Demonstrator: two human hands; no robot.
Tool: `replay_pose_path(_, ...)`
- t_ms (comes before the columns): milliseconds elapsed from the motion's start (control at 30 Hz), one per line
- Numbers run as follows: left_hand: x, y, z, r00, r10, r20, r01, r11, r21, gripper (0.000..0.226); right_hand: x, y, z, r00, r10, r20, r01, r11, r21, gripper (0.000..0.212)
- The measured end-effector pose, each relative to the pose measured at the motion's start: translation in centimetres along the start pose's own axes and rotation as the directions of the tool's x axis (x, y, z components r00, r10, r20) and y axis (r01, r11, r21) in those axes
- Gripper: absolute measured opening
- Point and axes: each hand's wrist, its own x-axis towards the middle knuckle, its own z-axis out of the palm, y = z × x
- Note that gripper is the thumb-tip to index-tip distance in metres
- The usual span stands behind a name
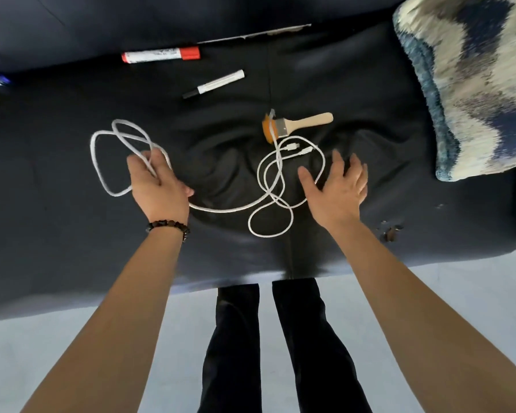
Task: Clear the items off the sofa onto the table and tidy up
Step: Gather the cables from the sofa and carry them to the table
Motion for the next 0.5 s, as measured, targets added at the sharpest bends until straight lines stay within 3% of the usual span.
replay_pose_path(133, 1.7, -0.9, -1.9, 0.979, 0.192, -0.063, -0.164, 0.938, 0.305, 0.028, -1.3, -3.5, 2.8, 0.993, -0.105, 0.059, 0.107, 0.994, -0.031, 0.108)
replay_pose_path(267, 2.1, -4.8, -1.6, 0.967, 0.126, 0.22, -0.234, 0.779, 0.582, 0.026, -1.8, -4.9, 6.3, 0.959, -0.195, 0.204, 0.249, 0.927, -0.28, 0.123)
replay_pose_path(333, 1.4, -6.6, -1.0, 0.928, 0.093, 0.362, -0.322, 0.69, 0.648, 0.024, -1.6, -4.6, 6.8, 0.963, -0.199, 0.184, 0.246, 0.928, -0.281, 0.11)
replay_pose_path(367, 1.2, -7.0, -0.7, 0.917, 0.098, 0.387, -0.35, 0.661, 0.663, 0.024, -1.6, -4.2, 6.9, 0.965, -0.216, 0.146, 0.248, 0.935, -0.255, 0.094)
replay_pose_path(433, 1.1, -6.9, -0.5, 0.923, 0.105, 0.371, -0.343, 0.661, 0.667, 0.023, -1.9, -3.2, 6.8, 0.956, -0.286, 0.069, 0.294, 0.929, -0.224, 0.053)
replay_pose_path(500, 1.3, -6.3, -0.6, 0.937, 0.077, 0.34, -0.295, 0.694, 0.657, 0.023, -2.5, -2.1, 6.1, 0.929, -0.368, 0.029, 0.365, 0.905, -0.219, 0.028)
